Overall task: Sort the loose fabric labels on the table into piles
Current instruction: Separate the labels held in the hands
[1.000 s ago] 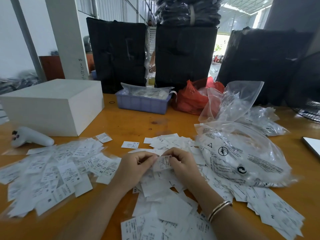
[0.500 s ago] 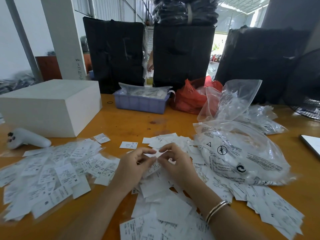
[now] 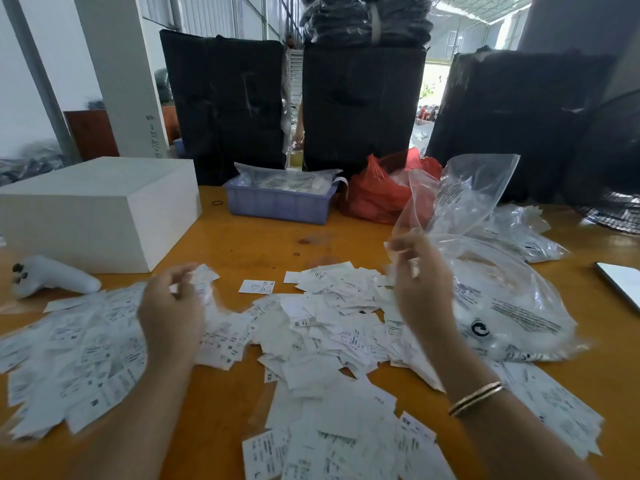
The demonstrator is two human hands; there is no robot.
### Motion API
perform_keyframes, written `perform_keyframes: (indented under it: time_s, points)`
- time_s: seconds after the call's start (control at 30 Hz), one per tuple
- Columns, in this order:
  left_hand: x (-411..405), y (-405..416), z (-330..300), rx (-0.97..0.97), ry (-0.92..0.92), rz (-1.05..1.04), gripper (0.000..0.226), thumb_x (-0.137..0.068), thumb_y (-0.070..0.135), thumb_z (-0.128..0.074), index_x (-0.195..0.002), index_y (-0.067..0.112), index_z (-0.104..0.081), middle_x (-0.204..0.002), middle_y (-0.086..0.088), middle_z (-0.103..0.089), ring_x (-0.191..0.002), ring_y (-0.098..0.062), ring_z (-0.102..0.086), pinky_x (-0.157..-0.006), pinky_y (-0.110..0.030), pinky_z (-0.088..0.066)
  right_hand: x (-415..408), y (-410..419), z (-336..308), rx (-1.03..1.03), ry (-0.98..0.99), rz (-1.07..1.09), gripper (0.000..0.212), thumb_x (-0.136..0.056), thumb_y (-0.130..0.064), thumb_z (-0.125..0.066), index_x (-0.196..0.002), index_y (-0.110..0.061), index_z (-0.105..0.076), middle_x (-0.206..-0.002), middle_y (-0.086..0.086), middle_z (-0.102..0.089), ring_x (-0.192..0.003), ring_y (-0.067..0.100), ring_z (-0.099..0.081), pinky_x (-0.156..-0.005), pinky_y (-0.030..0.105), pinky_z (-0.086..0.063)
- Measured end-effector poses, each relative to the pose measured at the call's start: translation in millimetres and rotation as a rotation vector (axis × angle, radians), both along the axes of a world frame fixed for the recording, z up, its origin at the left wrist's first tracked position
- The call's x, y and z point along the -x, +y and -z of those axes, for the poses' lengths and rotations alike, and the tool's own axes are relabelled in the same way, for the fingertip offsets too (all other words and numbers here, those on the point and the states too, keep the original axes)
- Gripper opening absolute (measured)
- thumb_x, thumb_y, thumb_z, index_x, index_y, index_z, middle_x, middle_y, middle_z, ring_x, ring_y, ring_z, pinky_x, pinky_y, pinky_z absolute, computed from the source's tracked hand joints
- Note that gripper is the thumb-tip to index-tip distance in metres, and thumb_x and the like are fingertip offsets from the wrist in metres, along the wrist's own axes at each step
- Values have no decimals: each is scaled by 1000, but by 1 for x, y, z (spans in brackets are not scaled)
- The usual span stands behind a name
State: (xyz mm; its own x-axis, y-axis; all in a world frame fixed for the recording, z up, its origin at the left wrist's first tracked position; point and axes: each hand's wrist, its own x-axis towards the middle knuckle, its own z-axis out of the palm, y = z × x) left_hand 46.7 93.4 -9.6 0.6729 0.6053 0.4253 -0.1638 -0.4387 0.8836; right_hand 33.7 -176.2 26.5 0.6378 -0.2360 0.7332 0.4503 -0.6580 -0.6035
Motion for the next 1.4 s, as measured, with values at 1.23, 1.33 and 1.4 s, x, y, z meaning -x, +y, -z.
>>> perform_keyframes:
  time_s: [1.23,1.33,1.4]
  points:
    - [9,-51,10,-440,50,563,18,-96,17,-51,-104,25,-66,-104,16,-57,-102,-2,-48,-81,-11,-33,2,-18,-5,-117,255,-130,9,-96,-25,-50,-91,-20,-55,-74,-4,-66,-56,-2,-58,-51,9,-44]
    - [13,-49,6,-312,72,697,19,-99,27,-46,-107,32,-62,-106,21,-58,-99,11,-49,-76,-2,-35,7,22,13,-346,485,-371,10,-97,-23,-48,-93,-17,-55,-72,-2,-71,-64,7,-67,-57,16,-49]
    - [16,-50,5,-243,107,832,24,-98,41,-41,-113,36,-59,-109,27,-58,-100,21,-47,-74,4,-33,9,40,25,-360,565,-474,11,-98,-20,-49,-91,-15,-56,-69,-2,-72,-58,3,-64,-55,15,-46]
